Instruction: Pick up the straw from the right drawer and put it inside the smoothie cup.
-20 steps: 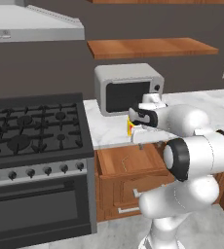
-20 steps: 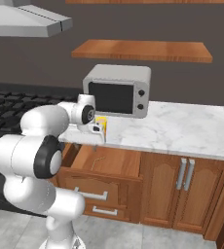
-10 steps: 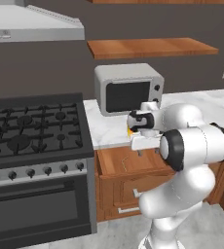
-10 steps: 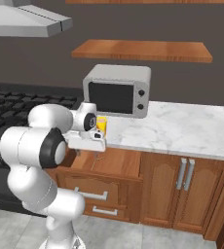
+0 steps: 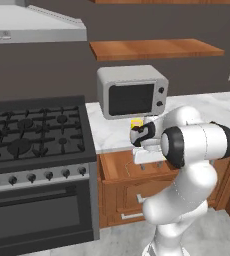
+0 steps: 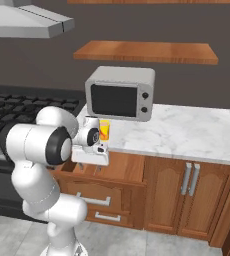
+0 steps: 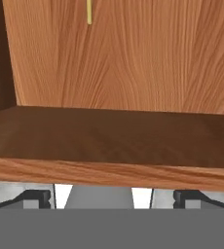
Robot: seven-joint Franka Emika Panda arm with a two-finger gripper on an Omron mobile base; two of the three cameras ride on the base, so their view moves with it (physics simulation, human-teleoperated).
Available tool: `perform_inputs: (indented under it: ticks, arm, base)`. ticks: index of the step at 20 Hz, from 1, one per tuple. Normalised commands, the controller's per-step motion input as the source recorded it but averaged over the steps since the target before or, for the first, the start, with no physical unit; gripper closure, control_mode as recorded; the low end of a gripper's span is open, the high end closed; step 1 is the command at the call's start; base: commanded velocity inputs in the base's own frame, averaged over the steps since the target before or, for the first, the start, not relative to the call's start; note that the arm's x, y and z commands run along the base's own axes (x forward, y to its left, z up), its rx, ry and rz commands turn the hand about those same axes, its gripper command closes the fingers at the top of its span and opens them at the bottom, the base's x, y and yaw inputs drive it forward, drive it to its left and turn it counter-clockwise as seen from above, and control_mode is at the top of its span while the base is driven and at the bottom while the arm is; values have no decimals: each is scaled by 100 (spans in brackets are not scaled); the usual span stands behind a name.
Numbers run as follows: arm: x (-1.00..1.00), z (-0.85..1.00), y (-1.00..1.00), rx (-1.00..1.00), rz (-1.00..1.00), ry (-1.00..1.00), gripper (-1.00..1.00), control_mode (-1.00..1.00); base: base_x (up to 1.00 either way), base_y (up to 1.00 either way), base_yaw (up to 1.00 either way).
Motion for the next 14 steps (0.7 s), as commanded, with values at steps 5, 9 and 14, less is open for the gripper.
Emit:
perform_inputs:
  ticks: [5, 9, 14]
  arm:
    - [13, -24, 0, 0, 0, 0, -100, -100]
    - [28, -11, 0, 0, 0, 0, -100, -100]
    - [29, -17, 0, 0, 0, 0, -100, -100]
  base:
    - [0, 0, 0]
    - [0, 0, 0]
    - [0, 0, 0]
